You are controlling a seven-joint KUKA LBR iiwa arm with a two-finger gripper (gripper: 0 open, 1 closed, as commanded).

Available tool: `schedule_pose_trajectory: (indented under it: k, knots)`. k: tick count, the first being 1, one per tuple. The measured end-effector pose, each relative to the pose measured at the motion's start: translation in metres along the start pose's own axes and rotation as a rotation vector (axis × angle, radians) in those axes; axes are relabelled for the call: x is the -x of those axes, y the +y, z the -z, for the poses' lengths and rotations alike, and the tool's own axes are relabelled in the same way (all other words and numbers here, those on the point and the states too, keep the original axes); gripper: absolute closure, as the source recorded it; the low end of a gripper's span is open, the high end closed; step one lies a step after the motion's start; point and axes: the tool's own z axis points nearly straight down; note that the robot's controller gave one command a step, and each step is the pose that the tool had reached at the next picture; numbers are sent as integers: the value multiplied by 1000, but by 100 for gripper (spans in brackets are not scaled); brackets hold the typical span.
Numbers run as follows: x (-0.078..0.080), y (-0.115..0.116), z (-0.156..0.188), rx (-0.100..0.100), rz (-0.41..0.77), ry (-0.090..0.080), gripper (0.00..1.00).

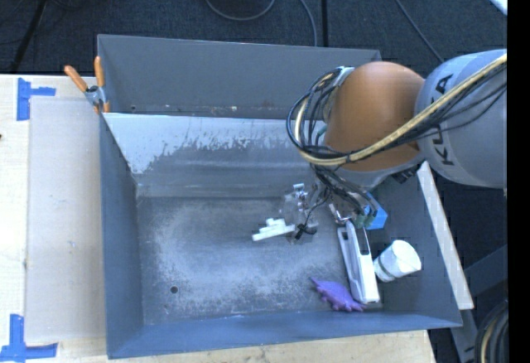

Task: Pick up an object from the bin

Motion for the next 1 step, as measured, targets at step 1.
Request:
schedule_pose_trajectory:
  k: [1]
  knots:
    - [-18,7,38,1,-10,4,100]
